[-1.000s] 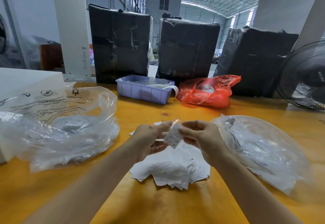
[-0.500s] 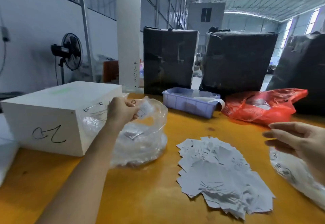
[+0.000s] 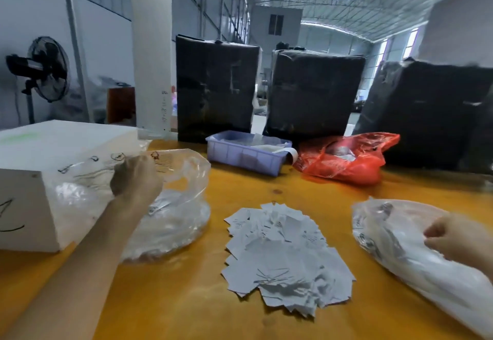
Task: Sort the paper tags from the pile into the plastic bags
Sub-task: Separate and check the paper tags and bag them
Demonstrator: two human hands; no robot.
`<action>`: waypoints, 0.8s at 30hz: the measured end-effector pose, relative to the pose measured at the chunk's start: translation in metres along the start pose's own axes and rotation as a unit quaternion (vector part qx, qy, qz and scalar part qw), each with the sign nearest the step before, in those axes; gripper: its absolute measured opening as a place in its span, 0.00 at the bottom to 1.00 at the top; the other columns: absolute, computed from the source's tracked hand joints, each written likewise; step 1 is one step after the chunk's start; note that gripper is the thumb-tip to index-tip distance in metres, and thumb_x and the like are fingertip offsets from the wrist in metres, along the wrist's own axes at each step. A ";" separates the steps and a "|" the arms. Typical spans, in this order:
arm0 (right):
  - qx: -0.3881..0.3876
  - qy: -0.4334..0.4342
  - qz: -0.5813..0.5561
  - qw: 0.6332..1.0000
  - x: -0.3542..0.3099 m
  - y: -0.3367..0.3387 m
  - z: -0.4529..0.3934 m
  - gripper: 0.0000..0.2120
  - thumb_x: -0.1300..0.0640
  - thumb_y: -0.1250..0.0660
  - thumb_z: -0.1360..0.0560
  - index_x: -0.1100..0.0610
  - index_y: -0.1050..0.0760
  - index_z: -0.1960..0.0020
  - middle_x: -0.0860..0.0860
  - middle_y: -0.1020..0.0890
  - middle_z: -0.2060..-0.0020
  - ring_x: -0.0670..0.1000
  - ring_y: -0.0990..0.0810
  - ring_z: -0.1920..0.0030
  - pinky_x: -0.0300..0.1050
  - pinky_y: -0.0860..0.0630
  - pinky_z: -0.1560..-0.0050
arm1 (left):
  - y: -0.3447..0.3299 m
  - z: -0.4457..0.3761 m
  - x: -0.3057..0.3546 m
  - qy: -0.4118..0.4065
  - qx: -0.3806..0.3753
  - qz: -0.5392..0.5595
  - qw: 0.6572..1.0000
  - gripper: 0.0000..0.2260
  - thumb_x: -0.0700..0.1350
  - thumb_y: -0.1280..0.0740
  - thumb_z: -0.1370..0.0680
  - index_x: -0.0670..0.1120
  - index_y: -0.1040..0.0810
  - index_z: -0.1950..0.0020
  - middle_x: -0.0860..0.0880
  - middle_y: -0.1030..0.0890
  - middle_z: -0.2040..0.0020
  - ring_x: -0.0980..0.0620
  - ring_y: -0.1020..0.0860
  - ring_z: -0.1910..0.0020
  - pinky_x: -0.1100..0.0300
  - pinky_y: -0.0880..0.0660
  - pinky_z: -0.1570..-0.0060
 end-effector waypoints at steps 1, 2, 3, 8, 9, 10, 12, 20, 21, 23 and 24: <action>0.008 0.004 0.014 1.000 -0.010 -0.002 0.009 0.12 0.61 0.26 0.30 0.62 0.19 0.47 0.54 0.16 0.56 0.52 0.20 0.57 0.46 0.23 0.52 | 0.000 0.001 0.010 -0.034 0.035 0.035 0.998 0.11 0.41 0.34 0.23 0.37 0.21 0.44 0.37 0.21 0.52 0.41 0.24 0.55 0.52 0.26 0.59; -0.008 0.002 0.020 1.000 -0.006 -0.003 0.007 0.15 0.58 0.27 0.29 0.61 0.20 0.44 0.54 0.17 0.49 0.52 0.20 0.52 0.44 0.25 0.49 | 0.000 0.007 0.026 -0.083 0.061 0.093 0.990 0.11 0.42 0.34 0.23 0.38 0.20 0.44 0.38 0.20 0.51 0.42 0.23 0.56 0.52 0.26 0.58; -0.025 0.002 0.031 0.999 -0.003 -0.009 0.005 0.19 0.55 0.27 0.29 0.61 0.23 0.40 0.55 0.19 0.45 0.53 0.21 0.47 0.43 0.26 0.46 | 0.003 0.020 0.046 -0.127 0.063 0.135 0.981 0.11 0.43 0.33 0.23 0.40 0.20 0.44 0.39 0.19 0.51 0.44 0.23 0.56 0.52 0.26 0.57; -0.031 -0.030 0.004 0.999 0.013 -0.025 0.009 0.17 0.51 0.25 0.31 0.55 0.31 0.68 0.51 0.29 0.71 0.48 0.32 0.69 0.41 0.38 0.68 | -0.033 0.091 0.119 -0.282 -0.126 0.257 0.916 0.08 0.46 0.29 0.26 0.46 0.18 0.49 0.53 0.18 0.56 0.57 0.21 0.58 0.69 0.30 0.62; -0.015 -0.028 -0.006 0.999 0.015 -0.026 0.009 0.17 0.53 0.24 0.32 0.56 0.31 0.70 0.51 0.30 0.72 0.49 0.32 0.69 0.42 0.39 0.69 | -0.043 0.105 0.128 -0.298 -0.161 0.262 0.904 0.06 0.46 0.29 0.26 0.48 0.18 0.50 0.54 0.18 0.56 0.60 0.22 0.59 0.74 0.32 0.64; 0.005 -0.024 -0.024 0.999 0.017 -0.026 0.008 0.13 0.55 0.24 0.32 0.55 0.26 0.69 0.52 0.26 0.72 0.49 0.29 0.68 0.42 0.38 0.70 | -0.055 0.116 0.133 -0.308 -0.188 0.268 0.893 0.05 0.46 0.29 0.26 0.48 0.18 0.51 0.55 0.18 0.56 0.62 0.22 0.59 0.75 0.32 0.64; 0.040 -0.025 -0.049 0.998 0.020 -0.024 0.006 0.03 0.58 0.25 0.32 0.55 0.18 0.63 0.52 0.18 0.66 0.47 0.24 0.65 0.38 0.33 0.70 | -0.075 0.133 0.138 -0.312 -0.226 0.269 0.883 0.04 0.45 0.29 0.26 0.48 0.18 0.52 0.56 0.19 0.57 0.63 0.23 0.60 0.76 0.31 0.62; 0.098 -0.050 -0.122 0.986 0.029 -0.021 -0.002 0.07 0.65 0.33 0.30 0.70 0.20 0.61 0.64 0.18 0.62 0.60 0.20 0.62 0.46 0.31 0.66 | -0.094 0.143 0.134 -0.303 -0.234 0.279 0.881 0.03 0.42 0.30 0.26 0.49 0.18 0.55 0.57 0.19 0.59 0.62 0.23 0.59 0.73 0.29 0.61; 0.106 -0.055 -0.139 0.983 0.030 -0.019 -0.002 0.07 0.66 0.33 0.31 0.72 0.22 0.62 0.67 0.20 0.64 0.62 0.22 0.63 0.45 0.34 0.67 | -0.094 0.143 0.135 -0.304 -0.232 0.278 0.881 0.03 0.42 0.30 0.26 0.49 0.18 0.55 0.57 0.19 0.59 0.61 0.22 0.59 0.73 0.29 0.62; 0.116 -0.062 -0.181 0.975 0.031 -0.012 -0.001 0.08 0.67 0.34 0.32 0.73 0.24 0.64 0.69 0.22 0.66 0.58 0.24 0.67 0.43 0.35 0.65 | -0.094 0.143 0.135 -0.297 -0.228 0.286 0.882 0.04 0.42 0.30 0.26 0.50 0.18 0.56 0.57 0.19 0.60 0.61 0.22 0.59 0.73 0.30 0.62; 0.120 -0.059 -0.205 0.970 0.030 -0.005 -0.001 0.07 0.67 0.33 0.31 0.72 0.24 0.65 0.68 0.21 0.66 0.59 0.22 0.66 0.45 0.31 0.64 | -0.093 0.143 0.135 -0.292 -0.225 0.296 0.881 0.04 0.41 0.30 0.26 0.51 0.18 0.56 0.57 0.19 0.60 0.61 0.22 0.60 0.74 0.30 0.62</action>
Point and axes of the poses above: each hand's wrist, its own z-axis away from the middle knuckle, its own y-axis out of the back of the hand, x = y × z, the point moved 3 cm from there along -z, towards the middle knuckle
